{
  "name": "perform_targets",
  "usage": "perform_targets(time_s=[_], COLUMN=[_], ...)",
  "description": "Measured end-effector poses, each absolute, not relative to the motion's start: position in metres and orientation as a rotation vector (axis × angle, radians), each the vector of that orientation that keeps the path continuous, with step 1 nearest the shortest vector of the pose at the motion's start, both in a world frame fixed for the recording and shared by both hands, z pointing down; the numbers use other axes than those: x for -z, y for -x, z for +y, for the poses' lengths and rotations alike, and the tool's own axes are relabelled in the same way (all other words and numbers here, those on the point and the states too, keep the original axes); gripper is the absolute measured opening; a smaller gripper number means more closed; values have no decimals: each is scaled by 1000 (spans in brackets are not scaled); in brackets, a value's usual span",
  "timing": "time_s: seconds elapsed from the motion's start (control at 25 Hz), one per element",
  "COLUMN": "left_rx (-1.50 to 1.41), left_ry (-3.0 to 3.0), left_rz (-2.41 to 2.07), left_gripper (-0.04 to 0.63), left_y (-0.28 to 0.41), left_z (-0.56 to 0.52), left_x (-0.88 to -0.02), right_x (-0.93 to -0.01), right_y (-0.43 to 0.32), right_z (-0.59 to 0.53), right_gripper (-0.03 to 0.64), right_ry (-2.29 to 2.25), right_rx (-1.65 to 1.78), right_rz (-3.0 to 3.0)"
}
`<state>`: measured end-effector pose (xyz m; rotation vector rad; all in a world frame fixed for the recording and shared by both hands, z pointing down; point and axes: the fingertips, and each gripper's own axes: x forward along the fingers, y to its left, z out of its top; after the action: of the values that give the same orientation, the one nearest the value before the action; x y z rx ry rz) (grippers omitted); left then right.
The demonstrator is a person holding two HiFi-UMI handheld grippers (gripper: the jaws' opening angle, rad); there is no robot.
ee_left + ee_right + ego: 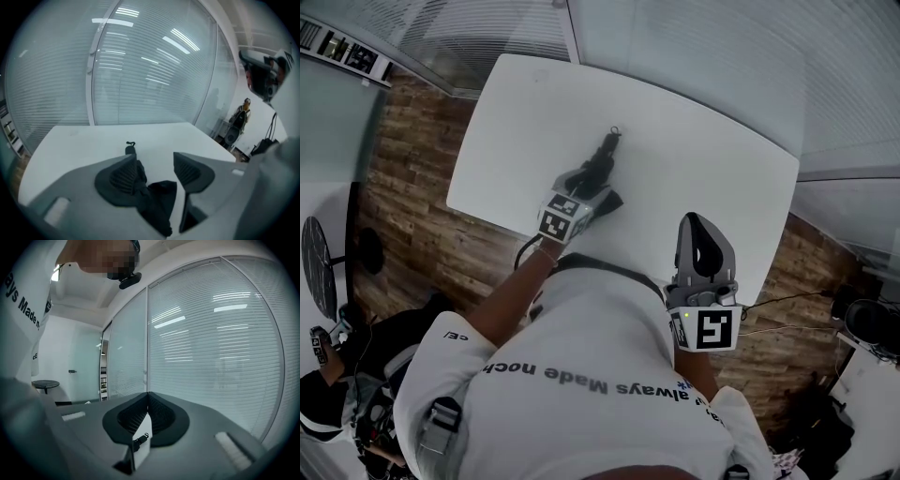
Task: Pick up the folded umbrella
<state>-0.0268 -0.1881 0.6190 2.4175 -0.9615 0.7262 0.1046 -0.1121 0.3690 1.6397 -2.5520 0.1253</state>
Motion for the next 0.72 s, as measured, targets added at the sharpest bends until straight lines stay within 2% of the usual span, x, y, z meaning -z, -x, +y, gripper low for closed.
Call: perform_targets(time_s=[0.72], left_rx=[-941], left_ry=[-2159], left_rz=[-935], left_gripper=[307], left_y=[47], left_z=[-192], left_x=[-741], right_x=[-375], right_y=[-116], right_z=[-123], right_gripper=[2], right_ry=[-1649], right_rx=[-155], right_rz=[-2538])
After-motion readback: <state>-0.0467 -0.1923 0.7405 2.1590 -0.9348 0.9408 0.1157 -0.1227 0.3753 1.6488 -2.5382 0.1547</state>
